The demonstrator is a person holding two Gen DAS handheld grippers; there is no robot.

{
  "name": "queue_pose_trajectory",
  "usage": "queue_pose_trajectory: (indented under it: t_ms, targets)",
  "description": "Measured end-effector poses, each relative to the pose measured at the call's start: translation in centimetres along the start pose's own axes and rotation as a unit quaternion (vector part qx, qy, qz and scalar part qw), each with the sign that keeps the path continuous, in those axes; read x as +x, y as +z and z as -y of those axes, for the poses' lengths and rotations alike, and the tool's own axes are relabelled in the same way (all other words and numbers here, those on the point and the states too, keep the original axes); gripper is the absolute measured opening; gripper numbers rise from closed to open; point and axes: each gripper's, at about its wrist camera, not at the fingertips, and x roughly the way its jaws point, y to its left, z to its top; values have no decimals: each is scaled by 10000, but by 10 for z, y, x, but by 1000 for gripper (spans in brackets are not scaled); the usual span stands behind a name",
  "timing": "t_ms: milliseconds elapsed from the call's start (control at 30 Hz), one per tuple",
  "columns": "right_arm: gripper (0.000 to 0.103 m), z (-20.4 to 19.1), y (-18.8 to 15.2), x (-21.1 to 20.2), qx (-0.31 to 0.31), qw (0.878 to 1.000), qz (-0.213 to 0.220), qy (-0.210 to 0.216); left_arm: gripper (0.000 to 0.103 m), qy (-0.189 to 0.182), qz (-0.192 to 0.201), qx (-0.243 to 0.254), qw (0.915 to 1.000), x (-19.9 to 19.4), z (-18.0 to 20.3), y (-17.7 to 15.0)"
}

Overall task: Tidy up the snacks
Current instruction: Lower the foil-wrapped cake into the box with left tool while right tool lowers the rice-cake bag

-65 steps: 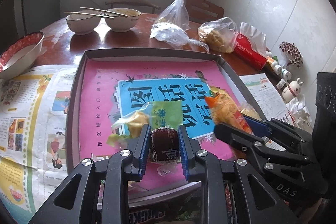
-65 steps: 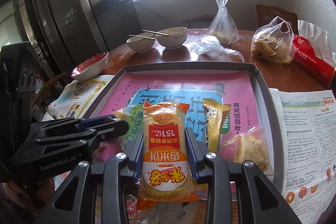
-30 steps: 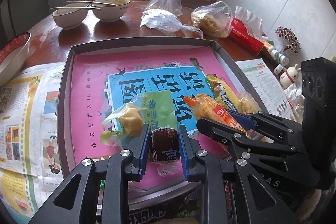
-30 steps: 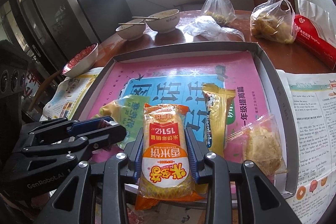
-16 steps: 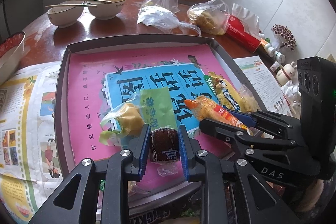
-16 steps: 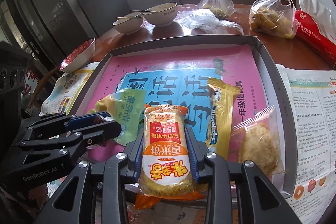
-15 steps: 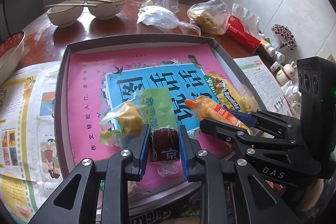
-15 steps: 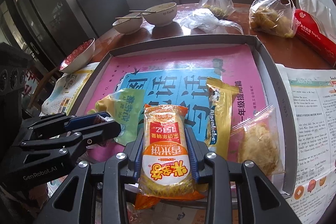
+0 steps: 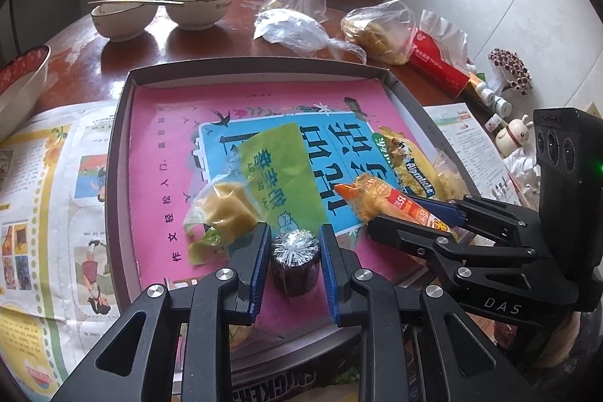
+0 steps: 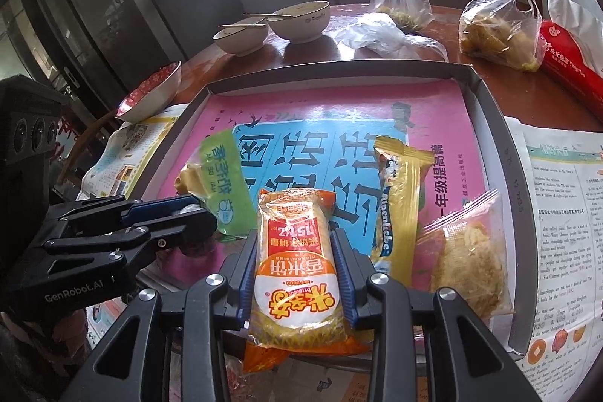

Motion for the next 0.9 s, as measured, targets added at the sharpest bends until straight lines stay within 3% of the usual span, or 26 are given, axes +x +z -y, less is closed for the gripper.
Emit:
queue_pose_trajectory:
  t_ms: [367,900]
  targets:
    - [44,1,-2,-4,-72,9999,-4,119,27,54,61,-51,10000,-5,0,-5]
    - [45,1,-2,-16,-133,9998,102,64,31,107,14,-8,9999,-4,2,-1]
